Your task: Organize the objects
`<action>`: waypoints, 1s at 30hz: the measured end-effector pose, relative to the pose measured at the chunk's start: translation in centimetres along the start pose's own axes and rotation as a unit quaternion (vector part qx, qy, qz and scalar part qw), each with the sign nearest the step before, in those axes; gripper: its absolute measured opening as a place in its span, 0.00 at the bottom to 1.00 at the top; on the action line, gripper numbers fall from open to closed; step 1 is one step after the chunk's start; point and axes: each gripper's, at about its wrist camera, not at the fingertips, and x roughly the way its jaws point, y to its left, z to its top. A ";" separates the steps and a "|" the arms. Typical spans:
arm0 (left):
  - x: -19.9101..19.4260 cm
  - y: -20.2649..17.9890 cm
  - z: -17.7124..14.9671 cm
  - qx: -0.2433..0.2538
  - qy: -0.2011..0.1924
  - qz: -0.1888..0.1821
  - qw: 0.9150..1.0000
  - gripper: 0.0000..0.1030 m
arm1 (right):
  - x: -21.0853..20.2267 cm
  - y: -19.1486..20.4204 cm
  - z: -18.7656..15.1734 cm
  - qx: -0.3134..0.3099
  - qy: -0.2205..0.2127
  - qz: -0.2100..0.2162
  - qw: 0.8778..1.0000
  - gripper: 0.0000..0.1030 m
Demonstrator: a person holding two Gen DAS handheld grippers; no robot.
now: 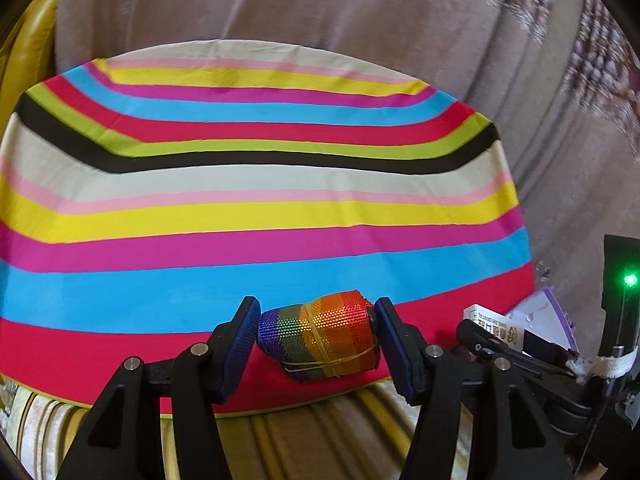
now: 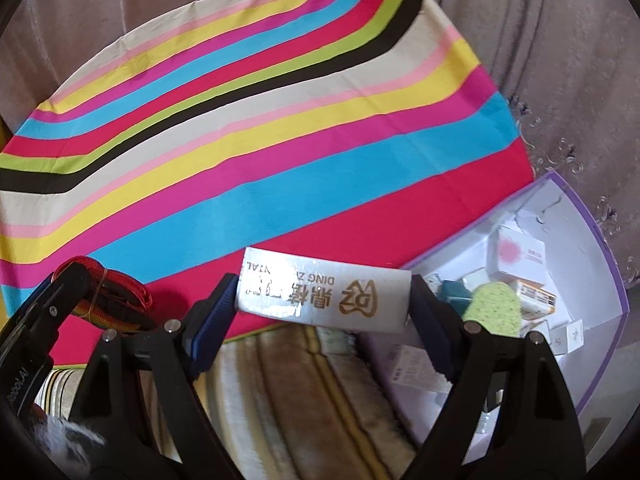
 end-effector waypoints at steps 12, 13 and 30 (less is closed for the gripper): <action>0.8 -7.4 -0.5 0.066 0.005 -0.044 0.997 0.58 | -1.4 -5.9 -0.5 0.043 -0.010 -0.024 0.999 0.83; 0.9 -8.0 -0.6 0.071 0.006 -0.048 0.996 0.58 | -1.5 -6.4 -0.5 0.047 -0.010 -0.027 0.998 0.83; 4.6 -18.7 -3.8 0.173 0.108 -0.165 0.965 0.62 | -1.9 -17.2 -2.6 0.125 0.003 -0.097 0.987 0.83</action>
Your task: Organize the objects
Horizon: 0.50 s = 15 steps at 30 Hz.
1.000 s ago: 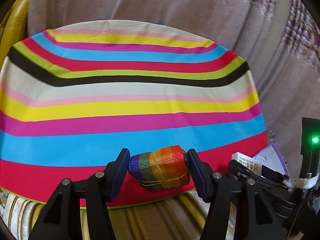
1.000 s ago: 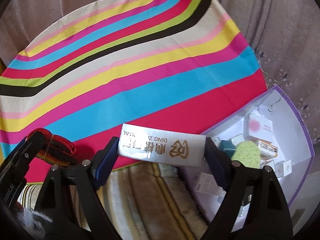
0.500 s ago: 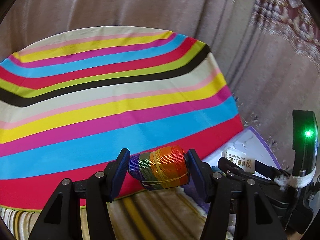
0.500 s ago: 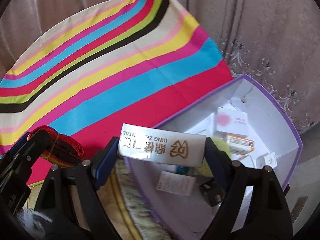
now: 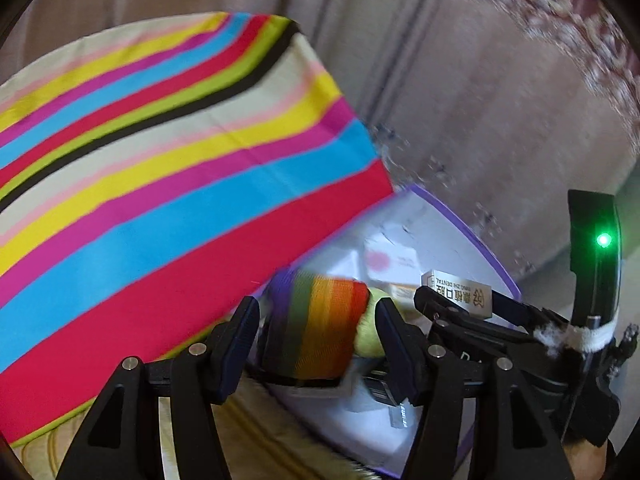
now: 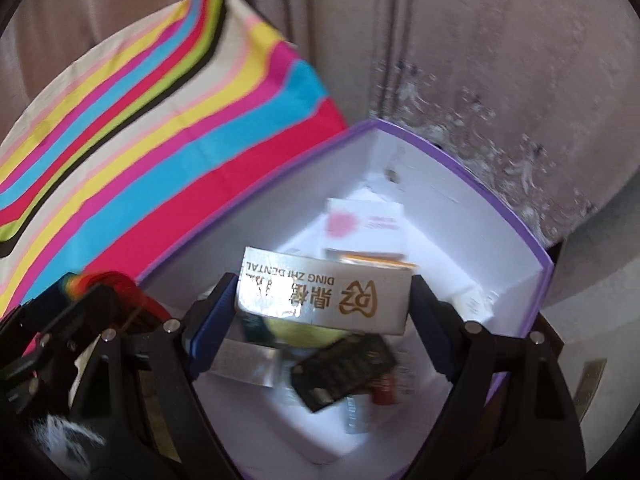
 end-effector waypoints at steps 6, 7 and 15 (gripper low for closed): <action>1.0 -2.0 -0.5 0.018 0.031 -0.024 0.999 0.83 | 0.6 -3.5 -0.6 0.025 0.014 -0.020 0.999 0.83; 1.0 -2.2 -0.8 0.020 0.034 -0.027 0.999 0.84 | 0.5 -4.0 -0.7 0.027 0.015 -0.021 0.999 0.83; 0.5 -4.6 -1.9 0.068 0.061 0.037 0.995 1.00 | -0.6 -6.0 -1.6 0.040 0.016 -0.026 0.999 0.83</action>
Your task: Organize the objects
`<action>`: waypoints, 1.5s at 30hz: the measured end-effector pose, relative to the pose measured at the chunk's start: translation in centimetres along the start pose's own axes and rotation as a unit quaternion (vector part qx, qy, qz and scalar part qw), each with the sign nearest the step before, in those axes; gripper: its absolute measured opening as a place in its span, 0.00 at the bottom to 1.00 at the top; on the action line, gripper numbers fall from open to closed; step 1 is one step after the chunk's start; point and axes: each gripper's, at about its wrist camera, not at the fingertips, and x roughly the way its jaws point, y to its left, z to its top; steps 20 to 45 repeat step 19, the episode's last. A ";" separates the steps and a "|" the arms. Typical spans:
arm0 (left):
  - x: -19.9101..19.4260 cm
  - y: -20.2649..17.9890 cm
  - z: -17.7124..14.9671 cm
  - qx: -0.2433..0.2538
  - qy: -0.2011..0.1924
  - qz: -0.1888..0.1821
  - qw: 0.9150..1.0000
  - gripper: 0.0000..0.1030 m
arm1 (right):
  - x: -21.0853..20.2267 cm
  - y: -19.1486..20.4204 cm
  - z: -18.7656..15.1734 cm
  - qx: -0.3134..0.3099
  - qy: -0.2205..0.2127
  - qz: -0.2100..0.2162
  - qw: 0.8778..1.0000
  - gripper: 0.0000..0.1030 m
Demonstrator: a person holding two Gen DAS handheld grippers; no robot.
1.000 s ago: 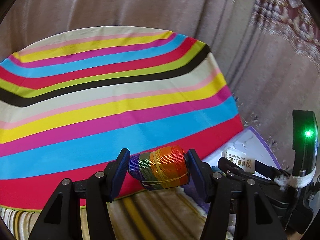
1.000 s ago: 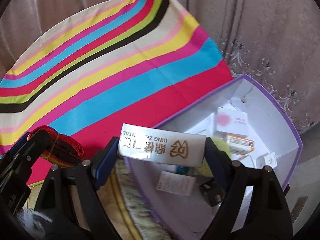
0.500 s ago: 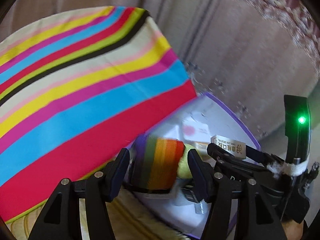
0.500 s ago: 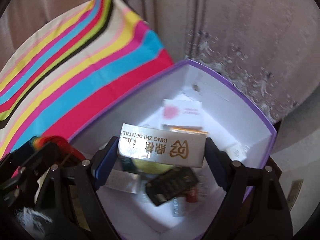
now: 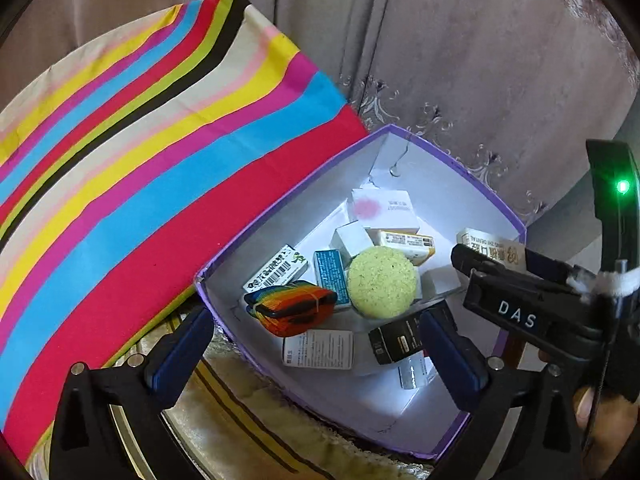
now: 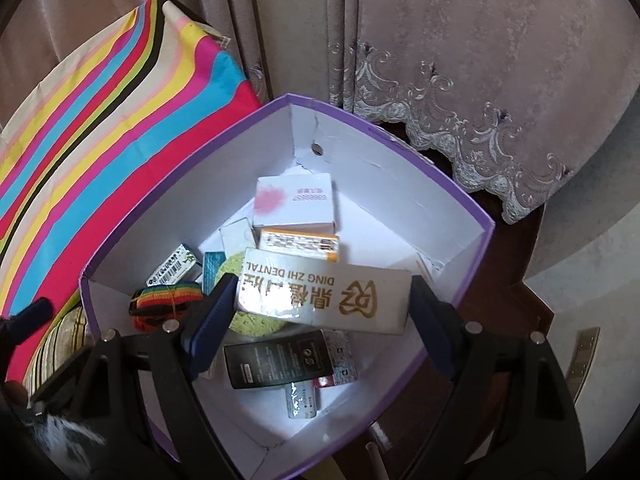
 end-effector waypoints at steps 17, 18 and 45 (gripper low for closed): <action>0.6 -1.1 -0.5 -0.005 -0.009 -0.021 1.000 1.00 | 0.0 -1.6 -0.6 0.010 0.006 -0.001 1.000 0.83; 0.5 -1.3 -0.5 0.000 -0.010 -0.023 1.000 1.00 | 0.0 -1.6 -0.7 0.010 0.007 -0.001 1.000 0.83; 0.6 -1.4 -0.4 0.002 -0.008 -0.022 1.000 1.00 | 0.0 -1.6 -0.7 0.011 0.007 -0.001 1.000 0.83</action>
